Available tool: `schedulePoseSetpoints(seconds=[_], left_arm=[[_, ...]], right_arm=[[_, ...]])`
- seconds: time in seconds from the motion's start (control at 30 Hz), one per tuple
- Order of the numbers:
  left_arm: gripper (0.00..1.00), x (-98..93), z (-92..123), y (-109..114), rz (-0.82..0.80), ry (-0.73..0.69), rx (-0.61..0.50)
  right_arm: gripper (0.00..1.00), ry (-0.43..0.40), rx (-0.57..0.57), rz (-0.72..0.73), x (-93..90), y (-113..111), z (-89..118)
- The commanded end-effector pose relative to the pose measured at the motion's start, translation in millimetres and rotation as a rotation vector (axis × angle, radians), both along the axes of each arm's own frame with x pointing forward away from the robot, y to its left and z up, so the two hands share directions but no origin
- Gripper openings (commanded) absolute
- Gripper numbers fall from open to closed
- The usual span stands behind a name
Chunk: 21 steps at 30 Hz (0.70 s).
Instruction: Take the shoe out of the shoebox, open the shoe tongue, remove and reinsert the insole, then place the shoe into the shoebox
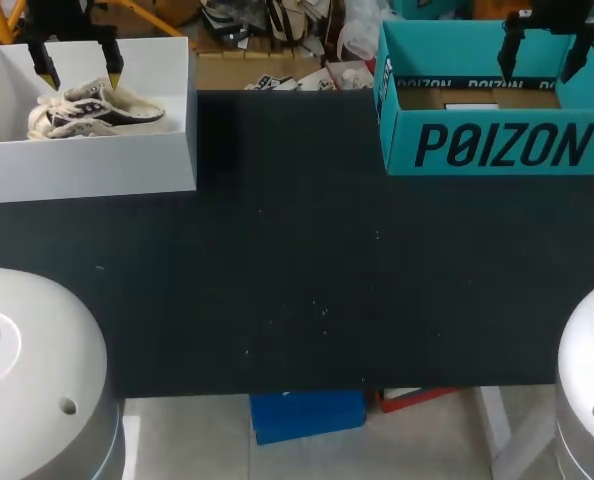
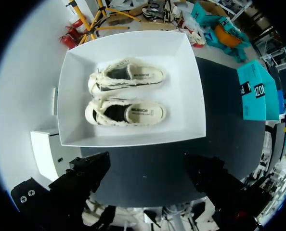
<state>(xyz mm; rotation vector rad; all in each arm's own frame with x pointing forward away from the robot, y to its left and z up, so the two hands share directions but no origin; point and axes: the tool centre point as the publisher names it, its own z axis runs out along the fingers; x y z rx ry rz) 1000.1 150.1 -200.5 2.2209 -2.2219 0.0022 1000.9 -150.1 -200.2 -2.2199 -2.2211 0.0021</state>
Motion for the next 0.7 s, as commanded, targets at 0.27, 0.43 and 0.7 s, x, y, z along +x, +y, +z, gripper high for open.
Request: schedulePoseSetpoints(seconds=[0.27,0.43,0.7], left_arm=[[1.0,0.0,0.0,0.0,0.0,0.0,0.0],[1.0,3.2,14.3,-12.2,-0.237,-0.074,0.061],[1.0,-10.5,27.6,-21.1,-1.001,-0.209,0.13]], right_arm=[[1.0,0.0,0.0,0.0,0.0,0.0,0.0],[1.0,0.0,0.0,0.0,0.0,0.0,0.0],[1.0,0.0,0.0,0.0,0.0,0.0,0.0]])
